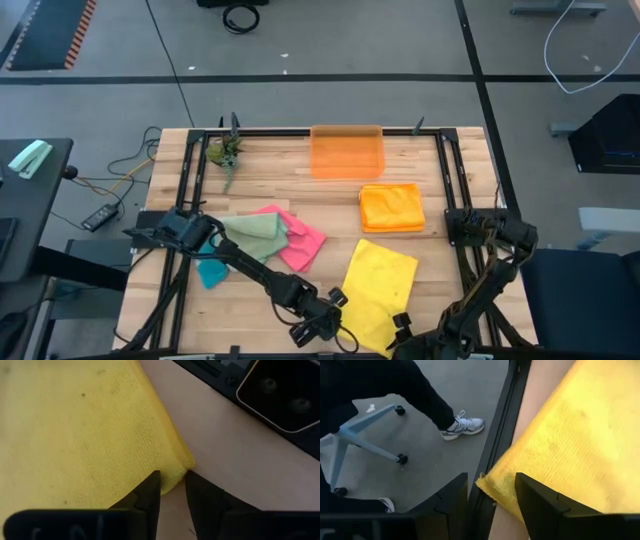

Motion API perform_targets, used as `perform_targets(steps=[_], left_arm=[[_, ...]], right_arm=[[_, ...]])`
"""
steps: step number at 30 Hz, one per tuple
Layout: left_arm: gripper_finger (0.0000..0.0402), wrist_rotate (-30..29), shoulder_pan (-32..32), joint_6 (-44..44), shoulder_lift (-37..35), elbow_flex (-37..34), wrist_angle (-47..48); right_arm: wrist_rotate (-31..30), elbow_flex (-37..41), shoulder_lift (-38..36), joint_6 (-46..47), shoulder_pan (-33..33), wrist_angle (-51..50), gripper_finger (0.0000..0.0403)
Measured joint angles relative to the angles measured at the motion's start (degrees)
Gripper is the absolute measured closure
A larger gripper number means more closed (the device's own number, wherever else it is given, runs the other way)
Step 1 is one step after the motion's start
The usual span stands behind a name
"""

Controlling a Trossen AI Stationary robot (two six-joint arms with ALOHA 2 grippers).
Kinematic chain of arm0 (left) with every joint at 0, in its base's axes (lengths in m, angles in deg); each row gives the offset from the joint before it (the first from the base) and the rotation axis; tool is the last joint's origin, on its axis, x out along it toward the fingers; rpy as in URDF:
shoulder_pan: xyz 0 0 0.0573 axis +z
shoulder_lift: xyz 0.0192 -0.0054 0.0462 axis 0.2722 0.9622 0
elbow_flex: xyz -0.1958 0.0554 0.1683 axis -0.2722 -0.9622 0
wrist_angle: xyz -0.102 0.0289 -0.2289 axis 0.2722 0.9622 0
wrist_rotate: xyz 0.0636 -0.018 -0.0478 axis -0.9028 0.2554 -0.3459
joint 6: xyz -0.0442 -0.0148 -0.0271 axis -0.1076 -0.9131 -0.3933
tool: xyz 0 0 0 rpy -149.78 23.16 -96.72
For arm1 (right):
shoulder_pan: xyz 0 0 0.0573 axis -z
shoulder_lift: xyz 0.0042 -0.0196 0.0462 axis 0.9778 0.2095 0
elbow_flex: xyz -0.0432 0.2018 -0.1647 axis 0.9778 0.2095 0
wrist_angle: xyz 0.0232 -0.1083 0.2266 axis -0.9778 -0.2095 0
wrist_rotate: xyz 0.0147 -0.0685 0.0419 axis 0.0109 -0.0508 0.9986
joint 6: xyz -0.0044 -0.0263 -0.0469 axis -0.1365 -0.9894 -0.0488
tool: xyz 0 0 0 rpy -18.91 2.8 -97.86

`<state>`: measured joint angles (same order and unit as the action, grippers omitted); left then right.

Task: Fold microfiber towels
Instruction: Fold the yellow microfiber cloth

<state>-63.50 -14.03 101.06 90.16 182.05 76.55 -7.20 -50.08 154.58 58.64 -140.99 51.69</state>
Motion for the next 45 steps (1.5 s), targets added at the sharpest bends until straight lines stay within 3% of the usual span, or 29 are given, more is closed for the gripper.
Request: perform_targets(steps=[10, 14, 21, 27, 32, 40, 45], left_arm=[[0.0353, 1.29, 0.09, -0.88, 1.01, 0.2, 0.7], [0.0392, 1.3, 0.07, -2.2, 1.11, 0.13, 0.06], [0.0395, 1.13, 0.16, -5.44, 0.91, 0.05, -0.87], [0.0397, 0.67, 0.33, -10.59, -2.86, -0.33, -0.67], [0.0398, 3.83, -0.05, -19.72, -6.48, -0.19, -0.76], [0.0398, 4.78, -2.12, -32.31, -9.33, -0.13, -1.56], [0.0398, 0.2, -1.27, -33.88, -9.1, -0.1, -4.01]], right_arm=[[-0.36, -0.31, 1.7, 1.96, -0.1, -1.05, 0.0241], [-0.53, -0.22, 1.56, 2.34, -0.32, -1.7, 0.029], [0.65, 0.14, -0.98, 2.88, -0.75, -3.7, 0.0392], [0.07, 0.17, -7.69, 8.96, -0.85, -5.63, 0.0394], [-1.33, 0.09, -12.36, 14.75, -1.55, -7.4, 0.0394], [-6.32, 0.09, -14.76, 22.41, -3.13, -9.56, 0.0395], [-6.87, 0.07, -14.87, 26.56, -2.88, -16.35, 0.0395]])
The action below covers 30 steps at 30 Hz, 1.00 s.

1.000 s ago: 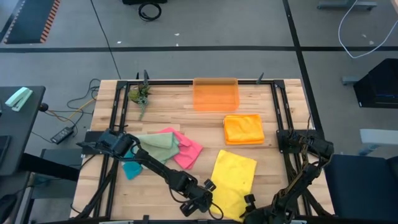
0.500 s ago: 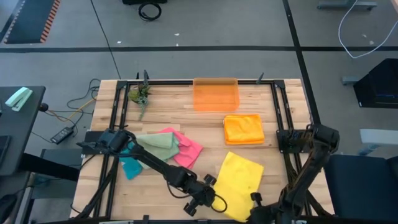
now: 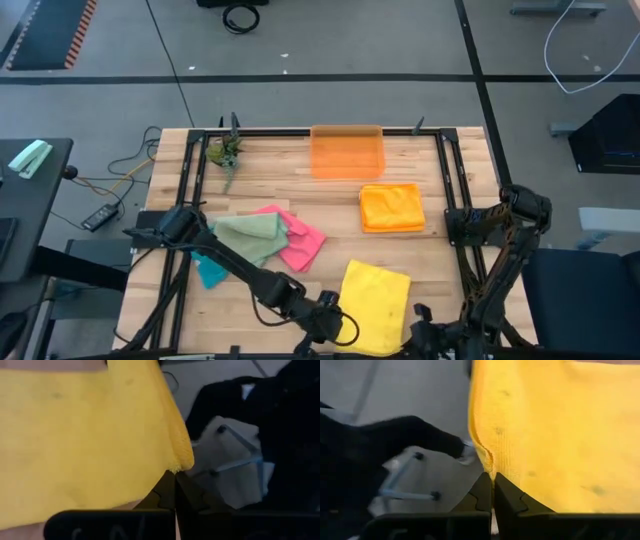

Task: Fold microfiber towels
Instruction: Fold the yellow microfiber cloth

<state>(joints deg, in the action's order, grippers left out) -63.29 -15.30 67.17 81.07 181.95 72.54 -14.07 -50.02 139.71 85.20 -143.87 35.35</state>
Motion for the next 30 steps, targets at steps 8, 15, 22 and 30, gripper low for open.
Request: perform_targets(steps=[8, 15, 22, 30], left_arm=[[0.0399, -3.0, 7.87, -5.83, 0.35, 0.06, 5.54], [0.0399, -4.33, 12.57, -7.02, 1.21, 0.0, 10.7], [0.0399, -4.32, 14.63, -5.76, 3.09, 0.06, 9.99], [0.0398, -5.03, 16.43, -2.22, 3.54, 0.04, 8.76]], right_arm=[[-3.2, -0.06, -5.55, 8.31, 1.0, -20.72, 0.0395], [0.9, 4.82, -7.58, 14.06, 5.8, -27.69, 0.0396], [4.06, 10.58, -7.71, 17.21, 8.09, -25.83, 0.0396], [3.78, 11.43, -7.73, 19.86, 8.12, -28.53, 0.0396]])
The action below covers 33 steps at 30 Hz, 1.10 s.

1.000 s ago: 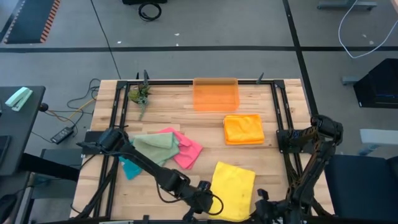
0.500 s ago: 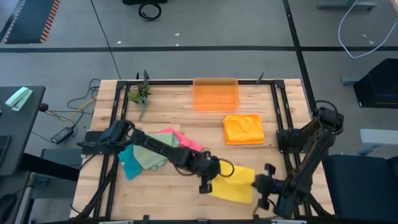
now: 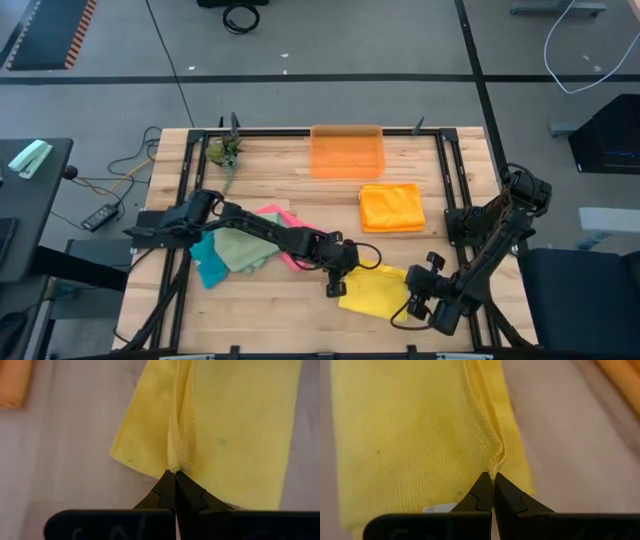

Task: Fold microfiber towels
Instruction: Fold the yellow microfiber cloth, then stack the yellow microfiber cloth on top of the orange microfiber cloth

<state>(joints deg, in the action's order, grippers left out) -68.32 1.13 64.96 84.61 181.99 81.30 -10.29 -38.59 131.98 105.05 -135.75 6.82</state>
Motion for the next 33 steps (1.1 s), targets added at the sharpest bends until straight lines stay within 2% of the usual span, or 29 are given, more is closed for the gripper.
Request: perform_targets(steps=[7, 11, 15, 20, 24, 27, 30, 33], left_arm=[[0.0398, -1.5, 1.69, 0.82, 0.0, 0.0, -0.81], [0.0366, -1.63, 2.31, 0.8, 0.0, 0.0, -1.17], [0.0318, -1.63, 2.4, -0.07, 0.0, 0.0, -1.0], [0.0269, -1.61, 2.55, 0.01, -0.03, 0.0, -0.87], [0.025, -1.21, 2.46, 1.64, -0.35, 0.0, -2.65], [0.0251, 0.9, 1.46, 4.85, -0.34, 0.0, -4.9], [0.0274, 1.63, 0.03, 7.22, 0.55, 0.08, -7.52], [0.032, 1.87, -0.64, 8.41, 2.58, 0.05, -9.51]], right_arm=[[-0.1, 0.0, 0.0, 2.84, 0.02, -3.13, 0.0395], [0.26, 0.0, 0.0, 3.0, 0.16, -3.06, 0.0384], [1.86, 0.0, 0.0, 4.67, 0.46, -2.92, 0.0353], [2.43, 0.0, -0.49, 5.23, 0.64, -4.64, 0.0295], [2.34, -0.04, -3.08, 5.02, 0.85, -8.14, 0.0256], [2.25, -0.04, -5.83, 6.0, 0.79, -8.35, 0.0243], [1.84, -0.05, -6.67, 6.2, 0.18, -4.01, 0.0264], [1.79, -0.11, -4.39, 1.97, -0.11, 4.44, 0.0336]])
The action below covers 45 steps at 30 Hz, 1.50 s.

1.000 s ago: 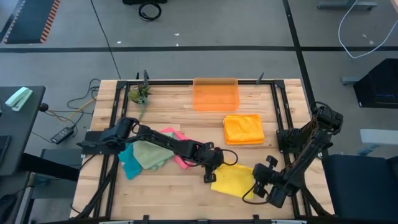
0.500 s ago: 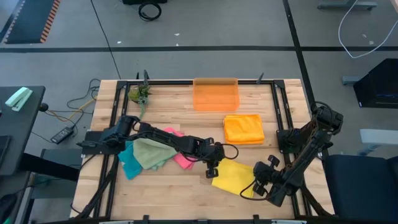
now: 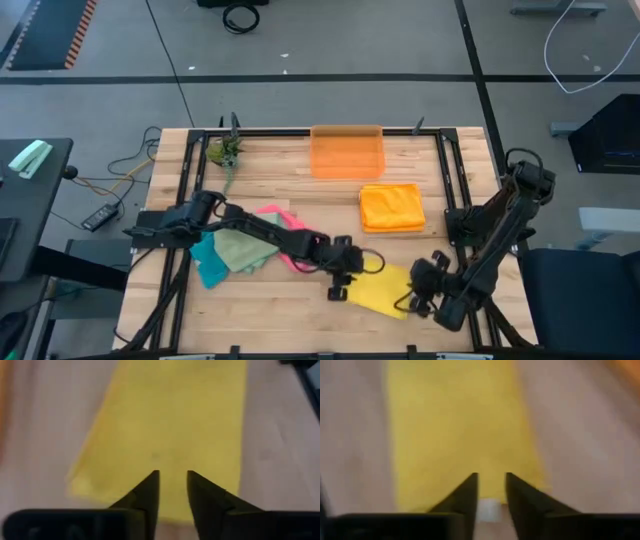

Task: Fold microfiber towels
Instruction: Stack the yellow microfiber cloth on top of the orange microfiber cloth

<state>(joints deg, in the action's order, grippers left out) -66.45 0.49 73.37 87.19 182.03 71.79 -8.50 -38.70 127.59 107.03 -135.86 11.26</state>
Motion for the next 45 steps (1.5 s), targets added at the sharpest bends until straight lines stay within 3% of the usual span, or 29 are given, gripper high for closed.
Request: perform_targets(steps=[2, 4, 10, 15, 19, 26, 33, 38, 40, 45], left_arm=[[0.0357, -0.16, 0.19, 0.68, 1.05, -0.13, 0.2], [0.0388, -0.46, 0.66, 0.62, 2.04, -0.07, -1.37], [0.0382, -0.45, 0.68, -1.78, 2.62, 0.0, 0.83], [0.0395, -0.29, -0.92, -6.57, 2.62, -0.03, 3.52], [0.038, 0.31, -2.04, -6.24, 2.22, -0.05, 3.82], [0.0358, -2.16, -2.83, -4.05, -4.14, 0.02, 5.91], [0.0331, -2.13, -8.35, -3.06, -4.33, 0.09, 1.73], [0.028, -5.03, -12.6, -0.86, -1.46, -0.11, -6.54], [0.0254, -8.14, -13.53, -0.84, -0.27, 0.11, -11.86], [0.0196, -10.88, -14.28, 0.19, 1.81, -0.13, -10.63]], right_arm=[[0.09, 0.0, 2.43, -3.37, 0.33, 4.66, 0.0384], [0.47, -0.04, 4.83, -4.1, 0.71, 6.09, 0.0392], [3.53, 0.02, 9.73, -3.32, 2.52, 2.81, 0.0399], [2.29, 0.02, 10.68, -5.75, 5.58, -3.3, 0.04], [-0.52, 0.08, 8.11, -12.56, 8.77, -4.96, 0.04], [3.0, -1.7, -2.33, -19.31, 9.82, -5.02, 0.0399], [0.99, -1.73, -6.44, -28.76, 1.77, 0.64, 0.0354], [-1.84, -1.73, -1.93, -41.99, -3.53, 7.67, 0.0293], [-2.45, -1.77, 0.45, -42.49, -4.51, 8.34, 0.0264], [-2.64, -1.72, 5.87, -41.35, -4.53, 8.5, 0.0197]])
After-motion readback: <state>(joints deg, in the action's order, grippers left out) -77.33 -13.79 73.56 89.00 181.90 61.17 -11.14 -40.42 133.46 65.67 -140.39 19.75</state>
